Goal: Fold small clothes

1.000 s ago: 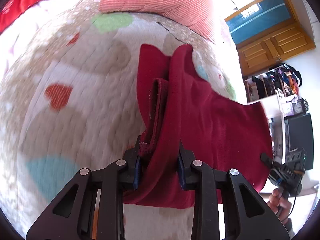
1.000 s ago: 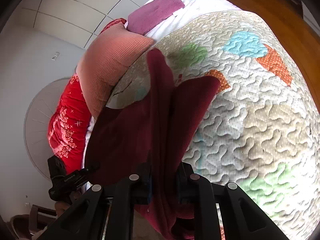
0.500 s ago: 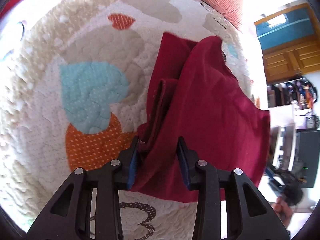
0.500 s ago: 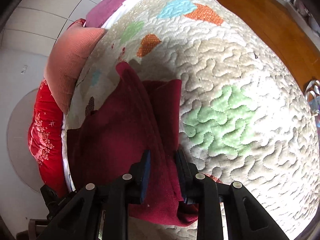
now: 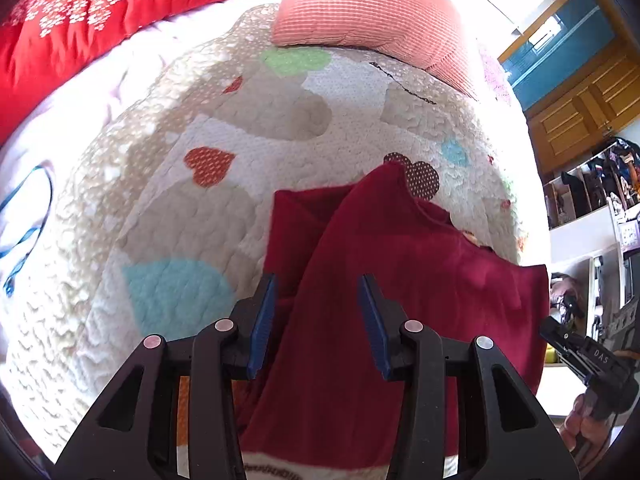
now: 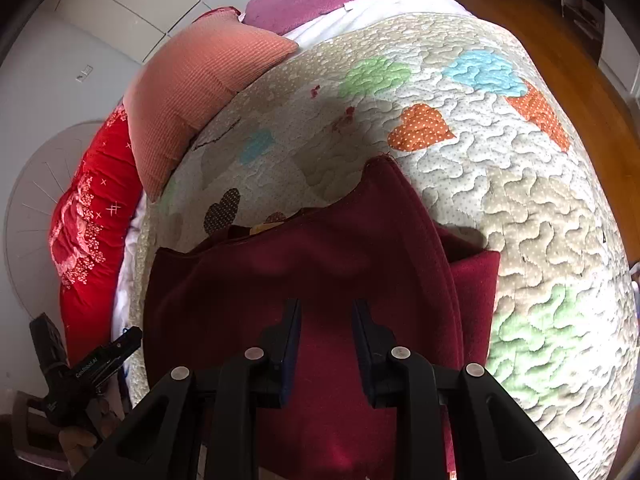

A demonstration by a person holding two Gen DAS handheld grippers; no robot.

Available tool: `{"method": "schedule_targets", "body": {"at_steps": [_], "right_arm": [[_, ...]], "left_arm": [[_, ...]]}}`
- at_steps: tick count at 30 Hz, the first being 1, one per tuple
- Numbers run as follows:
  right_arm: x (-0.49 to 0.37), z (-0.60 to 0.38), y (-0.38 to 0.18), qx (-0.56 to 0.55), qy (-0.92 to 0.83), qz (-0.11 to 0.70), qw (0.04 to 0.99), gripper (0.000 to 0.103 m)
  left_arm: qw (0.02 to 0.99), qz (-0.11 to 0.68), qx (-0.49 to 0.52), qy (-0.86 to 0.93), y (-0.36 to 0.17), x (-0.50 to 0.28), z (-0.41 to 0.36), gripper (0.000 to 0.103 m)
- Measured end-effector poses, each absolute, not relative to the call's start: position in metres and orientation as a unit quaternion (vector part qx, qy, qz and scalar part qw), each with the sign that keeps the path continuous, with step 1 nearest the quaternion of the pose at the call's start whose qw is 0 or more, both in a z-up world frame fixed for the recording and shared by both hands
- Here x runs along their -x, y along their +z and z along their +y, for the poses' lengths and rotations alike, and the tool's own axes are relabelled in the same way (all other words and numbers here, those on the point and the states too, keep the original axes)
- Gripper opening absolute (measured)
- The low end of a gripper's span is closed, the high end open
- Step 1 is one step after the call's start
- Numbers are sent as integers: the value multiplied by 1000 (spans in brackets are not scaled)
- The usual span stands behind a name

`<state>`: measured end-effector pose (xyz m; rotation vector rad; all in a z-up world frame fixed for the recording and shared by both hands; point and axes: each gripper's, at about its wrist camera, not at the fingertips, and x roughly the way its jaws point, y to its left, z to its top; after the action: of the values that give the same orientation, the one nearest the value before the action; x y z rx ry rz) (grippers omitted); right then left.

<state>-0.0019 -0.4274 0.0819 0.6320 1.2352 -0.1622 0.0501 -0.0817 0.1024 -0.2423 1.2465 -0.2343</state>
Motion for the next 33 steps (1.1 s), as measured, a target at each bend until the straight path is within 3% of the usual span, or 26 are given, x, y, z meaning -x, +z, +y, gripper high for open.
{"method": "schedule_targets", "body": {"at_steps": [10, 18, 20, 21, 22, 23, 26, 28, 33], "right_arm": [[-10, -458, 32, -296, -115, 591, 741, 24], [-24, -438, 62, -251, -94, 607, 749, 25], [-28, -423, 73, -254, -74, 605, 751, 35], [-31, -414, 77, -260, -61, 604, 751, 47], [-34, -404, 81, -265, -46, 602, 752, 51], [-38, -393, 84, -267, -31, 602, 752, 51], [-57, -352, 89, -260, 17, 609, 749, 51], [-72, -323, 87, -252, 48, 618, 744, 51], [-107, -253, 72, -223, 86, 642, 729, 51]], "left_arm": [[787, 608, 68, -78, 54, -94, -104, 41], [781, 614, 76, -87, 57, -97, -100, 42], [778, 617, 84, -89, 62, -94, -95, 43], [776, 617, 89, -93, 64, -93, -93, 47], [775, 617, 95, -98, 68, -88, -89, 51], [774, 616, 106, -105, 72, -83, -83, 57], [769, 613, 141, -115, 80, -63, -61, 60], [768, 611, 157, -108, 82, -46, -45, 70], [766, 614, 163, -96, 76, -7, -18, 72]]}}
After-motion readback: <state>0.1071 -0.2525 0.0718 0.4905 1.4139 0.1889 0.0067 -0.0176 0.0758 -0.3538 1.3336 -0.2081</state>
